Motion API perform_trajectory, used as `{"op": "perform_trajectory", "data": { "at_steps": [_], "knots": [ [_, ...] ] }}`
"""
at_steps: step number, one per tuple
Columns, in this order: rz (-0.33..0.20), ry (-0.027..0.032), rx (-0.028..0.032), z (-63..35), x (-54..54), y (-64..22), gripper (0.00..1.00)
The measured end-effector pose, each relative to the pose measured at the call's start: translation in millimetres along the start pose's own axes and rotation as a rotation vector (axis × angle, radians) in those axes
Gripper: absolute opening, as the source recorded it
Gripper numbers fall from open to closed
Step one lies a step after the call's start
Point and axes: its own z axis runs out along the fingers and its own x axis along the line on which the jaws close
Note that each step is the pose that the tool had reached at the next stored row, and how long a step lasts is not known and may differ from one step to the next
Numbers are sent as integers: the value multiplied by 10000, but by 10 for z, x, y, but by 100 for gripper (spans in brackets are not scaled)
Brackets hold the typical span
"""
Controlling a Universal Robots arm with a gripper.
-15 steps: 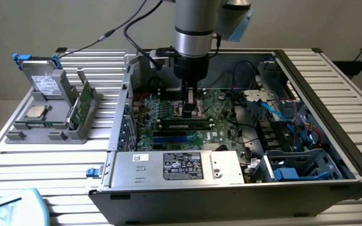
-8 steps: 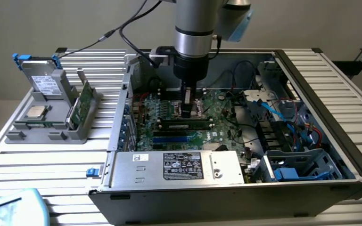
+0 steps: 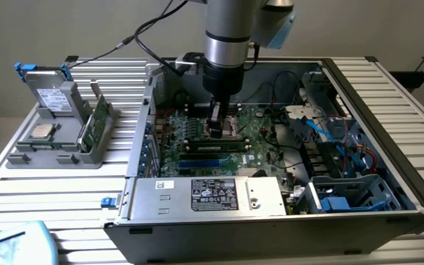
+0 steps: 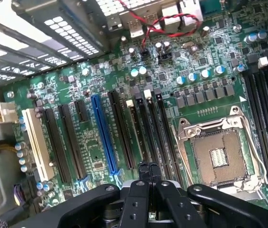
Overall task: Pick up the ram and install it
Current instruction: 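Press down the ram until it locks into place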
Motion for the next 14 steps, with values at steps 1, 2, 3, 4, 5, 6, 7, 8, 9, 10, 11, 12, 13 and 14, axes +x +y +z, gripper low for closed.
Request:
{"op": "perform_trajectory", "data": {
  "at_steps": [1,2,3,4,5,6,7,8,9,10,11,12,13,14],
  "knots": [
    [167,-3,-19,0,0,0,11],
    [340,-7,-40,0,0,0,11],
    [506,-10,-60,1,0,0,11],
    [676,-13,-80,1,0,0,11],
    [831,-17,-98,1,0,0,11],
    [1001,-21,-118,2,0,0,11],
    [1166,-24,-138,2,0,0,11],
    [1341,-28,-158,2,0,0,11],
    [1506,-31,-178,2,0,0,11],
    [1678,-35,-199,3,0,0,11],
    [1843,-38,-218,3,0,0,11],
    [2010,-42,-238,3,0,0,11],
    [2170,-45,-257,3,0,0,11],
    [2345,-48,-278,3,0,0,11]
  ]
}}
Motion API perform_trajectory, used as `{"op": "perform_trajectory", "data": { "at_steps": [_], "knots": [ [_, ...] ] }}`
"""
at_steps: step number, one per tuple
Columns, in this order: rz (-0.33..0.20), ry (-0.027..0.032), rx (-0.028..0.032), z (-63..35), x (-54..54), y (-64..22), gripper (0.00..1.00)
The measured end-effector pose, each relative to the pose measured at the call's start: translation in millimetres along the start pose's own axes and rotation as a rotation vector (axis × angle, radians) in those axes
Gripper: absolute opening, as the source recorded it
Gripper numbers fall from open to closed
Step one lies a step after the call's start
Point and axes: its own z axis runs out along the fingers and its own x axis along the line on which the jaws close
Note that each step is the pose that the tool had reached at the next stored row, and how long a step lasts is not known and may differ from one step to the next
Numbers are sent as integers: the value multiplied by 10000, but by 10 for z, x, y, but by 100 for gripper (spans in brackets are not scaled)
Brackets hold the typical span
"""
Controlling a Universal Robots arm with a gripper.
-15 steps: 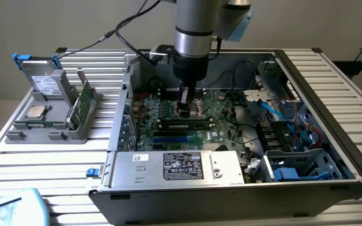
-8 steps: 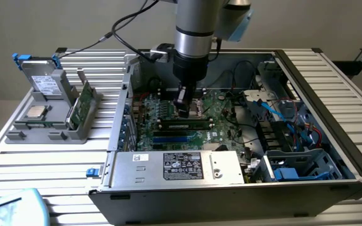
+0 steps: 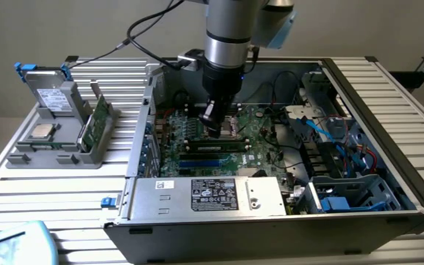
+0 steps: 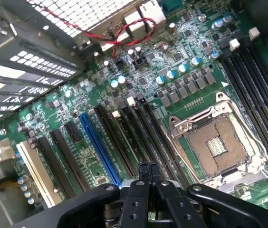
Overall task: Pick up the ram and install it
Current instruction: 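Press down the ram until it locks into place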
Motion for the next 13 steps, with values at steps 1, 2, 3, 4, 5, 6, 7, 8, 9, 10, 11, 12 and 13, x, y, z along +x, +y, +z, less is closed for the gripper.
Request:
{"op": "perform_trajectory", "data": {
  "at_steps": [1,2,3,4,5,6,7,8,9,10,11,12,13],
  "knots": [
    [162,-4,-19,0,0,0,11],
    [314,-7,-37,0,0,0,11],
    [459,-10,-54,0,0,0,11],
    [587,-14,-70,0,0,0,11],
    [711,-25,-86,0,0,0,11],
    [820,-41,-100,0,0,0,11],
    [922,-64,-112,0,0,0,11],
    [1019,-91,-123,0,0,0,11],
    [1114,-121,-133,0,0,0,11],
    [1197,-155,-140,0,0,0,11],
    [1271,-188,-146,0,0,0,11],
    [1366,-214,-155,0,0,0,11],
    [1479,-228,-167,0,0,0,11]
  ]
}}
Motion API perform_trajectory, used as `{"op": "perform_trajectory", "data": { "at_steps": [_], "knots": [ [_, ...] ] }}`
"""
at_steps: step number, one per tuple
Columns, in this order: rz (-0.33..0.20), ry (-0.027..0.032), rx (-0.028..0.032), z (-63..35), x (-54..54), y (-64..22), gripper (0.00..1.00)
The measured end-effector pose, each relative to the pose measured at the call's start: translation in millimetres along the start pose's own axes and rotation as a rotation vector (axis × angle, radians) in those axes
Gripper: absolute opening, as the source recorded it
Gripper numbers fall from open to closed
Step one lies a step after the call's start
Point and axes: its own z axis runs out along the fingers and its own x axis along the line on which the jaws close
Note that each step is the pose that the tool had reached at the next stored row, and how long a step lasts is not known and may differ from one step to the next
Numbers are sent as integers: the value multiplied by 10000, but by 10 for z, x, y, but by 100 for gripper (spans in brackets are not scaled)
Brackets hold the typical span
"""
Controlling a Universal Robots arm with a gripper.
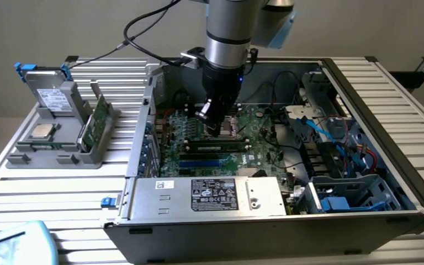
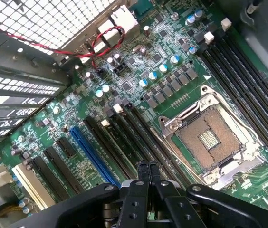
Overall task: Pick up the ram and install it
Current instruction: 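Press down the ram until it locks into place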
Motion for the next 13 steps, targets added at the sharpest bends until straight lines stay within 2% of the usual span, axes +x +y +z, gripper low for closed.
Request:
{"op": "perform_trajectory", "data": {
  "at_steps": [6,13],
  "knots": [
    [768,-23,-72,0,0,0,11],
    [1397,-43,-99,-1,0,0,11]
  ]
}}
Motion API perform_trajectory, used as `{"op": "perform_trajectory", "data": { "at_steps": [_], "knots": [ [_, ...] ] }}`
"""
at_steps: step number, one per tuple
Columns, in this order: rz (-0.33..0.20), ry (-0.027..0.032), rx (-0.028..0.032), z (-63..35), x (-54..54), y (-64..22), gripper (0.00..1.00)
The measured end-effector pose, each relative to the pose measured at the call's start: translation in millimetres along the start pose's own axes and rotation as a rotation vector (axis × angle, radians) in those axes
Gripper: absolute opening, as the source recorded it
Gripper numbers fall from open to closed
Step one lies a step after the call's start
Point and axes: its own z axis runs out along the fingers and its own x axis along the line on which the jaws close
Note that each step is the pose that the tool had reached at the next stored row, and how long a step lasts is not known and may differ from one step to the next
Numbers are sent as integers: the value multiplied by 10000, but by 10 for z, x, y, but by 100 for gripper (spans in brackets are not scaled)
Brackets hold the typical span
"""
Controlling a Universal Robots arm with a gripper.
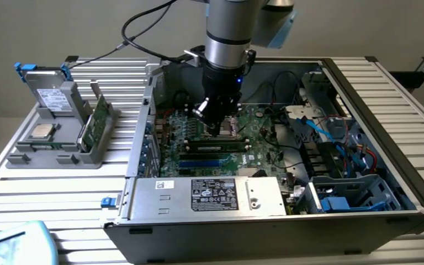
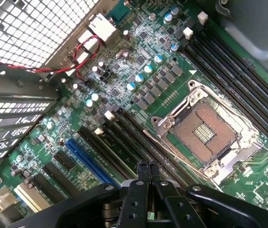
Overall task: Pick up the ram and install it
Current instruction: 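Press down the ram until it locks into place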
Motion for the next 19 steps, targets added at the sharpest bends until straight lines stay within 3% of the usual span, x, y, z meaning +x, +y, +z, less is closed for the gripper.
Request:
{"op": "perform_trajectory", "data": {
  "at_steps": [7,9,13,16,19],
  "knots": [
    [627,95,61,-7,0,0,11],
    [794,148,114,-9,1,0,11],
    [1094,247,277,-11,1,0,11],
    [1316,206,443,-11,1,0,11],
    [1572,64,581,-11,1,0,11]
  ]
}}
